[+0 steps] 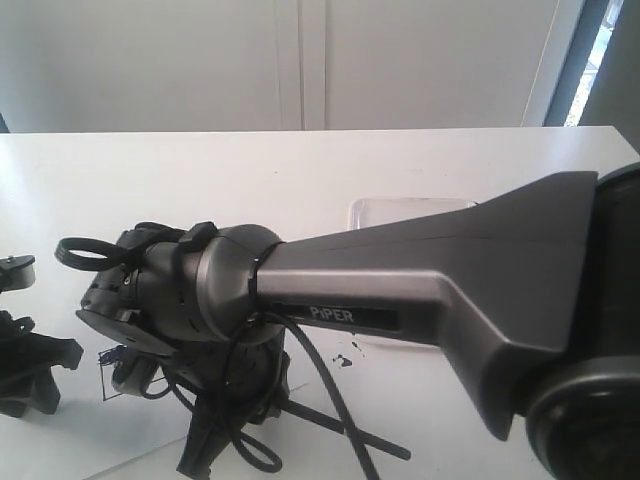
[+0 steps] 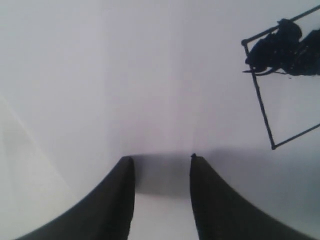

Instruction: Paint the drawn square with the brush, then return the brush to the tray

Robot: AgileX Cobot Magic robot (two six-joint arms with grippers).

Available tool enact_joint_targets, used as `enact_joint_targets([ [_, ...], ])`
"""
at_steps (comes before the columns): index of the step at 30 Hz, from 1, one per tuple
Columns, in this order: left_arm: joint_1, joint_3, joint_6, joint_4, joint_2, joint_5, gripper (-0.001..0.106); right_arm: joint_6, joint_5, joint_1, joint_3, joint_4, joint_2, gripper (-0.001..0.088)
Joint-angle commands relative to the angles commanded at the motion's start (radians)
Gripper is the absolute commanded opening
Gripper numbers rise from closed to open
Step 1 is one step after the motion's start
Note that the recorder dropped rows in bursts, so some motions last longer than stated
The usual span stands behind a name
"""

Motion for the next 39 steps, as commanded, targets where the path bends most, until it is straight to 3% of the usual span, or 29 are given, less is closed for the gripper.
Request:
enact_joint_targets([
  [5,0.000,0.000,0.000,0.000,0.000,0.000,0.043,-0.004,0.000,0.009,-0.039,-0.009,-0.006,0.0000],
  [12,0.000,0.000,0.000,0.000,0.000,0.000,0.043,0.025,0.000,0.075,-0.045,-0.162,-0.053,0.0000],
  [21,0.000,0.000,0.000,0.000,0.000,-0.002,0.043,-0.005,0.000,0.080,0.113,-0.434,-0.057,0.0000],
  [26,0.000,0.000,0.000,-0.007,0.000,0.000,0.043,-0.010,0.000,0.088,0.120,-0.560,-0.057,0.0000],
  [39,0.000,0.000,0.000,-0.011,0.000,0.008,0.043,-0.079,0.000,0.088,0.155,-0.721,-0.051,0.0000],
])
